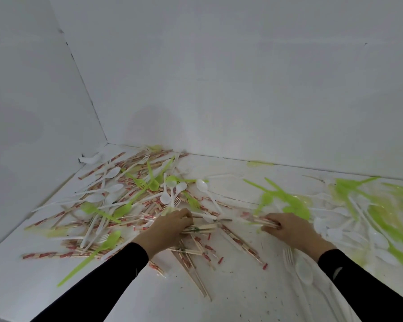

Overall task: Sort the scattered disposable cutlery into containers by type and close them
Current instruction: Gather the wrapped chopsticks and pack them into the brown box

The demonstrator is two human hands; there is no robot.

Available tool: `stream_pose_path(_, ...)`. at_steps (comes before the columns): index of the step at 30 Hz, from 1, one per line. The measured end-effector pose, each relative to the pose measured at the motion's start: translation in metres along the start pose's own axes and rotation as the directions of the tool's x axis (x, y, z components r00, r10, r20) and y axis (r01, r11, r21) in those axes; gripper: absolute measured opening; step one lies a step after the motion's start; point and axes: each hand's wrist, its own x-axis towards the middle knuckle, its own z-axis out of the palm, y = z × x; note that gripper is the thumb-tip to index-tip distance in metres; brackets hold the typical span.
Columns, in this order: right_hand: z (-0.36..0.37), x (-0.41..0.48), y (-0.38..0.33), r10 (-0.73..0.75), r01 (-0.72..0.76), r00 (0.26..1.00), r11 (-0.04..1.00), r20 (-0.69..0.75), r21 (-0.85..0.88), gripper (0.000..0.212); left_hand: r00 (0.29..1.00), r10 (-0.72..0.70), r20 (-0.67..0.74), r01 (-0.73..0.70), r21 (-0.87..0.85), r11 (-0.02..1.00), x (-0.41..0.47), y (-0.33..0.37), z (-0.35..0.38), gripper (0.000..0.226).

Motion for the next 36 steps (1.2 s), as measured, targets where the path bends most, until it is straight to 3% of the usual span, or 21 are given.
stream_pose_path(3, -0.011, 0.002, 0.008, 0.163, -0.154, 0.984, 0.981, -0.073, 0.114, 0.018, 0.979, 0.108, -0.173, -0.114, -0.027, 0.993, -0.004, -0.009, 0.006, 0.02)
stream_pose_path(4, -0.012, 0.003, 0.007, 0.198, -0.184, 0.976, 0.971, -0.089, 0.151, 0.029, 0.97, 0.121, -0.211, -0.133, -0.044, 0.99, -0.005, -0.01, 0.005, 0.021)
stream_pose_path(7, -0.006, 0.006, -0.007, 0.175, -0.142, 0.972, 0.969, -0.155, 0.204, 0.044, 0.938, 0.11, -0.33, -0.168, -0.152, 0.974, -0.003, -0.01, -0.001, 0.044)
stream_pose_path(8, -0.003, 0.008, -0.014, 0.149, -0.11, 0.976, 0.967, -0.161, 0.231, 0.04, 0.94, 0.051, -0.339, -0.128, -0.21, 0.969, -0.002, -0.007, -0.01, 0.045)
stream_pose_path(11, 0.006, 0.015, -0.037, 0.056, -0.018, 0.991, 0.957, -0.123, 0.288, 0.023, 0.935, -0.135, -0.327, -0.013, -0.414, 0.91, 0.0, -0.001, -0.03, 0.017)
stream_pose_path(15, 0.018, 0.034, -0.053, 0.018, -0.006, 0.996, 0.99, -0.087, 0.14, 0.022, 0.868, -0.394, -0.303, 0.04, -0.748, 0.663, 0.0, 0.002, -0.05, 0.009)
stream_pose_path(19, 0.029, 0.052, -0.068, -0.009, 0.012, 0.997, 0.999, -0.076, 0.037, 0.022, 0.778, -0.54, -0.321, -0.018, -0.87, 0.492, 0.002, 0.005, -0.072, 0.008)
stream_pose_path(23, 0.037, 0.06, -0.074, 0.028, -0.032, 0.998, 0.998, -0.064, -0.058, 0.03, 0.689, -0.664, -0.289, -0.04, -0.931, 0.363, 0.006, 0.0, -0.087, 0.025)
stream_pose_path(26, 0.041, 0.061, -0.073, 0.052, -0.059, 0.998, 0.984, -0.047, -0.165, 0.03, 0.695, -0.665, -0.275, 0.044, -0.906, 0.42, 0.014, -0.001, -0.09, 0.038)
stream_pose_path(29, 0.038, 0.059, -0.066, 0.083, -0.09, 0.996, 0.979, -0.045, -0.181, 0.027, 0.752, -0.622, -0.218, 0.118, -0.883, 0.453, 0.027, 0.0, -0.088, 0.028)
stream_pose_path(32, 0.028, 0.052, -0.055, 0.138, -0.141, 0.988, 0.989, -0.071, -0.052, 0.019, 0.86, -0.483, -0.166, 0.195, -0.768, 0.61, 0.042, -0.01, -0.072, 0.006)
stream_pose_path(36, 0.013, 0.039, -0.045, 0.23, -0.213, 0.967, 0.967, -0.114, 0.14, 0.015, 0.924, -0.381, 0.003, 0.345, -0.432, 0.833, 0.067, -0.022, -0.051, 0.02)
